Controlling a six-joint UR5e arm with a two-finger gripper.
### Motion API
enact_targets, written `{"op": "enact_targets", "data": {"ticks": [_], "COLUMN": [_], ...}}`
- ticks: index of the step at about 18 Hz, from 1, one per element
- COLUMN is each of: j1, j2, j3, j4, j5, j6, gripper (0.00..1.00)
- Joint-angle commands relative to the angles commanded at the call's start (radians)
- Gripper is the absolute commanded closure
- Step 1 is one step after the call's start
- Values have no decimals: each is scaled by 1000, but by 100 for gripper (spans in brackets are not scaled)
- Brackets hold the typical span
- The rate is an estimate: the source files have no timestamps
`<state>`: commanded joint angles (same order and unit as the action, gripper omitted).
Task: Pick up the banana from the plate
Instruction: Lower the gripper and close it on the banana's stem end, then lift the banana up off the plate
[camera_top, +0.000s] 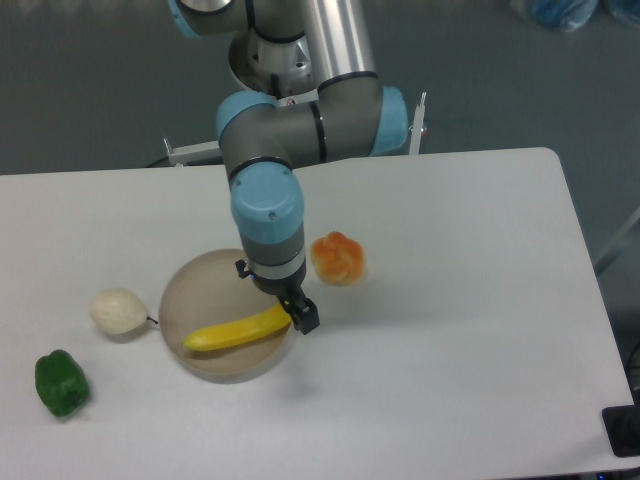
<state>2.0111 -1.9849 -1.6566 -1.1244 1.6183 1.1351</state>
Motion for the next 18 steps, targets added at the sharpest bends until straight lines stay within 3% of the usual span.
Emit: {"op": "enact_targets", "data": {"ticks": [5, 12, 13, 17, 18], "j1": [0, -2, -2, -2, -2], "j2": [-5, -55, -57, -55, -52], "j3": [-77, -78, -75, -65, -60], "j4": [100, 155, 153, 152, 152], "j5": [66, 75, 77, 75, 75], "j6": [3, 2, 2, 3, 3], "gripper": [0, 1, 11, 83, 87]}}
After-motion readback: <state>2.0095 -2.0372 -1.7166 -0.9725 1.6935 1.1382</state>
